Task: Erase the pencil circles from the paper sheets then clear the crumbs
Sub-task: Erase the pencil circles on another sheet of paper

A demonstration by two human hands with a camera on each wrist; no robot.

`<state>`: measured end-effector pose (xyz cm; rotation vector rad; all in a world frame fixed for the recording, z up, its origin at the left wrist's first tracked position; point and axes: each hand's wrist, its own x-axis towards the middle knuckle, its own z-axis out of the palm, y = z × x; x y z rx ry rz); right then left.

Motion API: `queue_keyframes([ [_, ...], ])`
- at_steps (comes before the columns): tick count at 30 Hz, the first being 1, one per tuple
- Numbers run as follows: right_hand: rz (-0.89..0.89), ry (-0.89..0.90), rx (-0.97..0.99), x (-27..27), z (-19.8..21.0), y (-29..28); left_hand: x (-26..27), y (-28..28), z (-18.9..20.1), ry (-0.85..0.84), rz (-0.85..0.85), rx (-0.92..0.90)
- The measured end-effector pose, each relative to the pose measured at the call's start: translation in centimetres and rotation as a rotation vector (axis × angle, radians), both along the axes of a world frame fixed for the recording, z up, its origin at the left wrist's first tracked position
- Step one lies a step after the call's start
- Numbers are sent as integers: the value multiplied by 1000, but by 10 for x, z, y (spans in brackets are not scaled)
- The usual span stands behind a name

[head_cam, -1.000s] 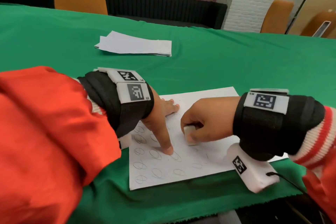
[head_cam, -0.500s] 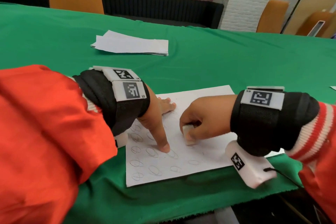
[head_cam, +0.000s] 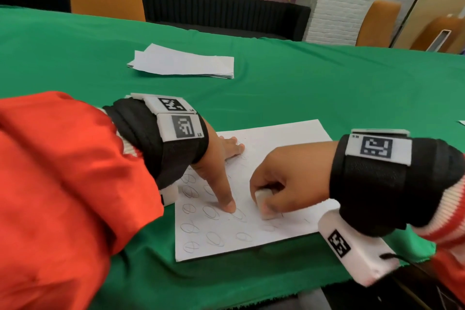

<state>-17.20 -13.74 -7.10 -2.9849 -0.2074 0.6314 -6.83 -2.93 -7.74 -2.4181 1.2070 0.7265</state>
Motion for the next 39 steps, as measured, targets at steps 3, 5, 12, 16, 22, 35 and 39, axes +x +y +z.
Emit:
queue_keyframes([
  [3, -83, -30, -11, 5, 2, -9, -1, 0, 0, -1, 0, 5],
  [5, -110, -50, -7, 3, 2, -13, -1, -1, 1, -2, -1, 4],
  [12, -99, -7, 2, 2, 1, -11, 1, 0, 0, 4, 1, 0],
  [16, -104, -43, -27, 1, 1, -14, 1, 0, 0, 6, 0, -6],
  [22, -88, -178, -108, 2, 11, -14, 1, -1, 2, -8, -13, 3],
  [35, -146, -155, -51, 8, 19, -29, 9, -25, 2, -32, -63, -77],
  [39, -121, -78, -53, 10, 7, -30, 9, -27, -1, -10, -101, -41],
])
